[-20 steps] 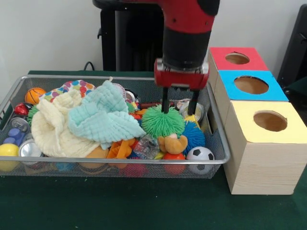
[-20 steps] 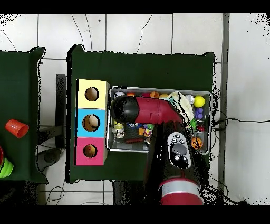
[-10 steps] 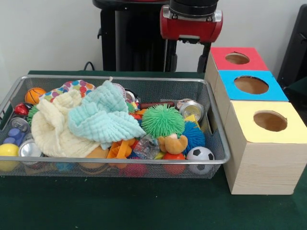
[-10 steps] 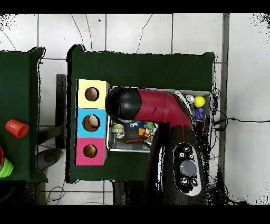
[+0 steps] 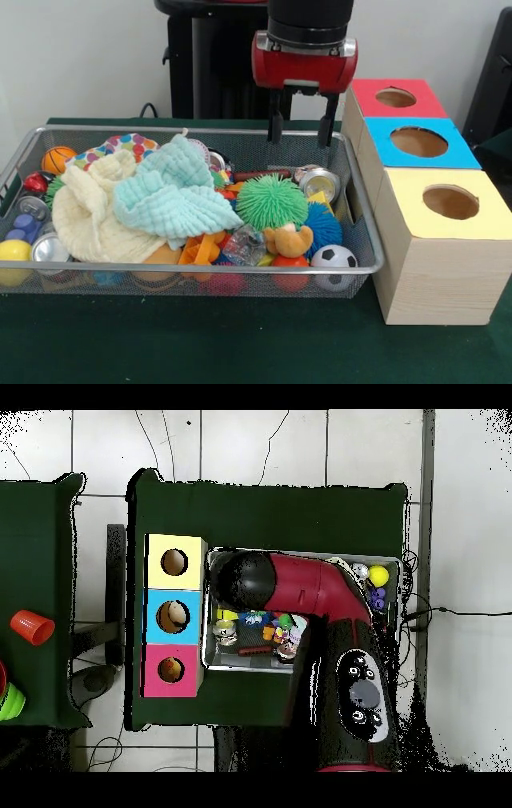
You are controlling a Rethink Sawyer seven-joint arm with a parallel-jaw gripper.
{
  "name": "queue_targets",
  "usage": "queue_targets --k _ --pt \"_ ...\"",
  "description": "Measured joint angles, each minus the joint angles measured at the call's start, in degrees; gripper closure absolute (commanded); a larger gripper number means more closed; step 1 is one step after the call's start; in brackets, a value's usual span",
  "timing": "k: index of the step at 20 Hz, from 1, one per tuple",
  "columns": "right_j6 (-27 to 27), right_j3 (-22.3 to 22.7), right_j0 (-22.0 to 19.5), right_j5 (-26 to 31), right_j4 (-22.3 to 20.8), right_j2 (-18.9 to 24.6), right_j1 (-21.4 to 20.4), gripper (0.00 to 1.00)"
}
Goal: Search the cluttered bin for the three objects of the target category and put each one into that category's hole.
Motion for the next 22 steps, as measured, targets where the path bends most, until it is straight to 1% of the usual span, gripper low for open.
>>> queue_targets --k 5,8,13,14,17,18,22 --pt "0.0 0.23 -0.25 -5.87 -0.8 0.0 2.47 0.0" --pt "0.0 0.51 -0.26 -11.73 -1.78 -0.02 4.44 0.0" --pt "0.0 0.91 -0.26 -19.27 -2.66 -0.17 7.07 0.0" --pt "0.0 1.2 -0.26 -22.18 -2.99 -0.33 8.24 0.0" --pt "0.0 1.63 -0.26 -24.5 -3.14 -0.52 9.34 0.0" --pt "0.0 2.1 -0.26 -26.18 -3.2 -0.69 10.29 0.0" --pt "0.0 3.27 -0.34 -28.78 -3.22 -0.8 12.04 0.0"
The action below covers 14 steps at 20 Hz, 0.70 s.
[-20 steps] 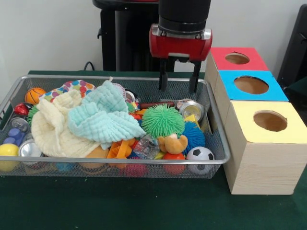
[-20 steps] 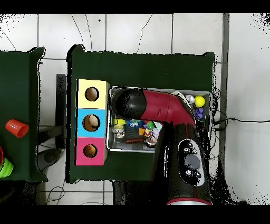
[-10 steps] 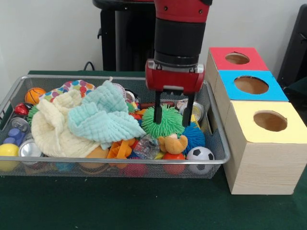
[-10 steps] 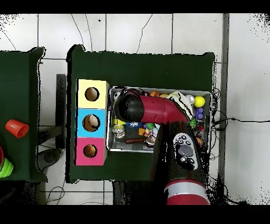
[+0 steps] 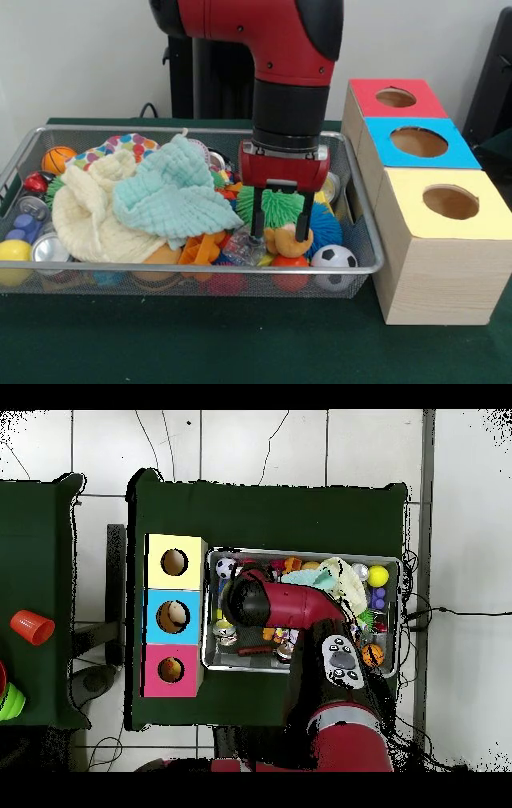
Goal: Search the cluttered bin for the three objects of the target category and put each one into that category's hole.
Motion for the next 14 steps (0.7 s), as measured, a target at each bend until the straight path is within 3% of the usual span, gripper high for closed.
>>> queue_targets --k 6,14 --pt "0.0 0.66 -0.33 -3.36 -0.01 0.0 0.87 0.0" --pt "0.0 0.69 -1.49 -3.63 -0.01 0.04 1.66 0.0"
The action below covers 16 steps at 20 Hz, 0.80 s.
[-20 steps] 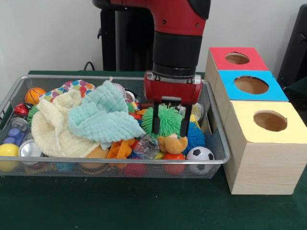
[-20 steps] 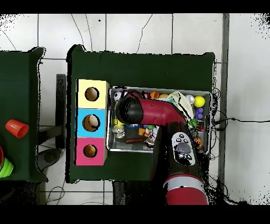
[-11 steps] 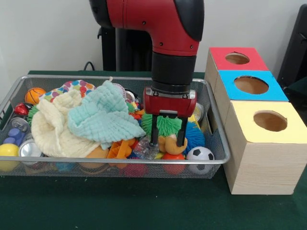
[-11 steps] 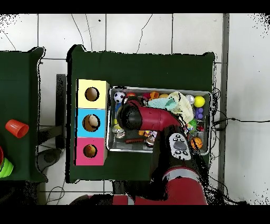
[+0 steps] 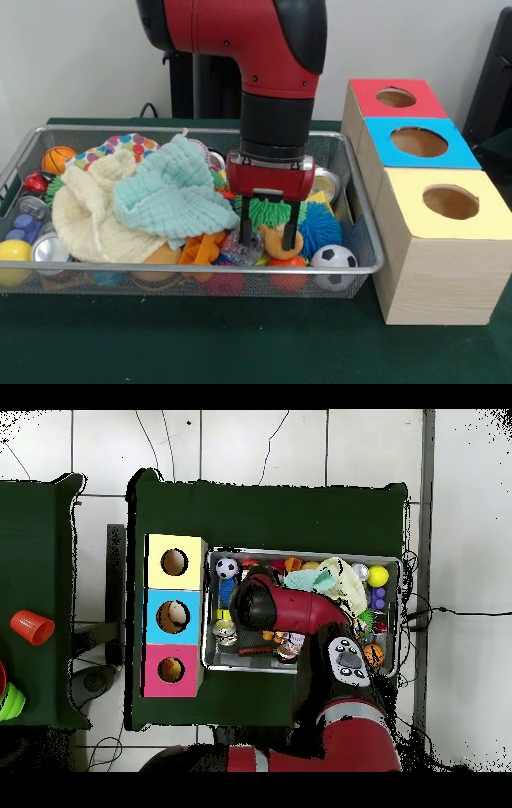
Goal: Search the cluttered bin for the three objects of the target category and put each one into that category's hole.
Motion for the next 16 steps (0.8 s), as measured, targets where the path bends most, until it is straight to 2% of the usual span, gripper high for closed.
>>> queue_targets --k 4,5,16 --pt "0.0 0.0 -0.33 0.0 0.0 0.02 0.25 0.0" --pt "0.0 0.0 -0.46 -0.01 0.01 0.05 0.27 1.0" --pt "0.0 0.0 -0.62 0.0 0.0 0.26 0.28 1.0"
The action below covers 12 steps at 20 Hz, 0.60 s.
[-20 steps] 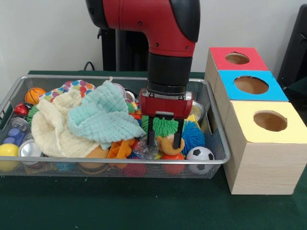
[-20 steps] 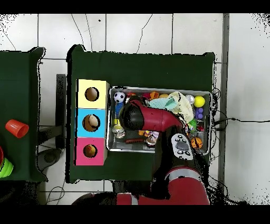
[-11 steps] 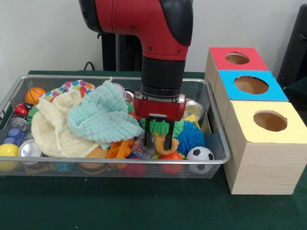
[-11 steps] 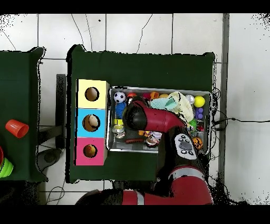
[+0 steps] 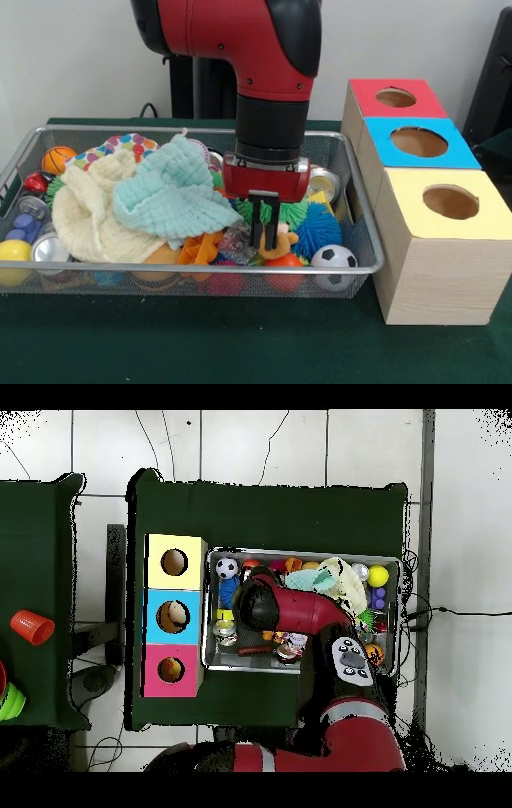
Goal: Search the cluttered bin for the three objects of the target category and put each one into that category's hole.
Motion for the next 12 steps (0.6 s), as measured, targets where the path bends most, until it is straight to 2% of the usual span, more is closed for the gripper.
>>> queue_targets --k 12 --pt "0.0 0.0 -0.38 0.42 0.06 0.73 -0.08 1.0"
